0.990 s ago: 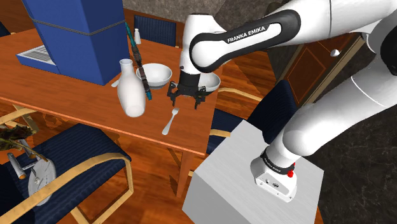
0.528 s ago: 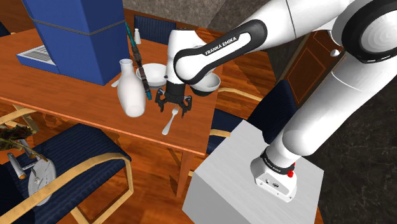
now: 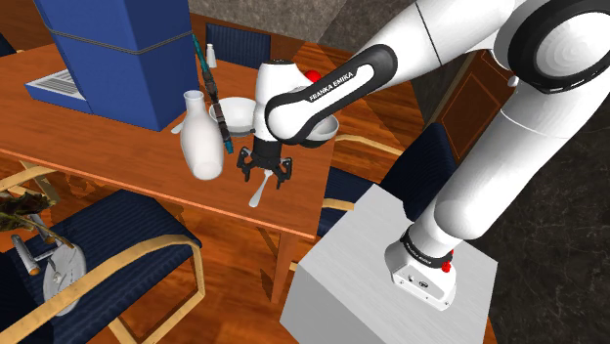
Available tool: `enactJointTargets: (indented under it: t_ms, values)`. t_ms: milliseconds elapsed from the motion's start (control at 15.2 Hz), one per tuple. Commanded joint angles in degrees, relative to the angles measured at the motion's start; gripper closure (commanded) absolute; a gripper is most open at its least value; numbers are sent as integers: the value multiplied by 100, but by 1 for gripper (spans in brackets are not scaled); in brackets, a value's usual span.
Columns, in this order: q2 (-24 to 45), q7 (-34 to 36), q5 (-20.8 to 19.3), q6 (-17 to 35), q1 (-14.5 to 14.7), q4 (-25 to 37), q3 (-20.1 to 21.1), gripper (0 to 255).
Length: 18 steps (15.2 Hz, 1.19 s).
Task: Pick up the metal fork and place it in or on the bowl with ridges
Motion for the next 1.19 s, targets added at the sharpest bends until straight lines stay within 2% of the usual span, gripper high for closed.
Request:
enactJointTargets:
  t_ms: [0, 264, 330, 924, 1122]
  values:
    - [4, -1, 0, 16, 0, -10, 0, 0]
    - [4, -1, 0, 14, 0, -9, 0, 0]
    - [4, -1, 0, 14, 0, -9, 0, 255]
    - [4, -1, 0, 16, 0, -10, 0, 255]
    - [-176, -24, 62, -226, -10, 60, -1, 255]
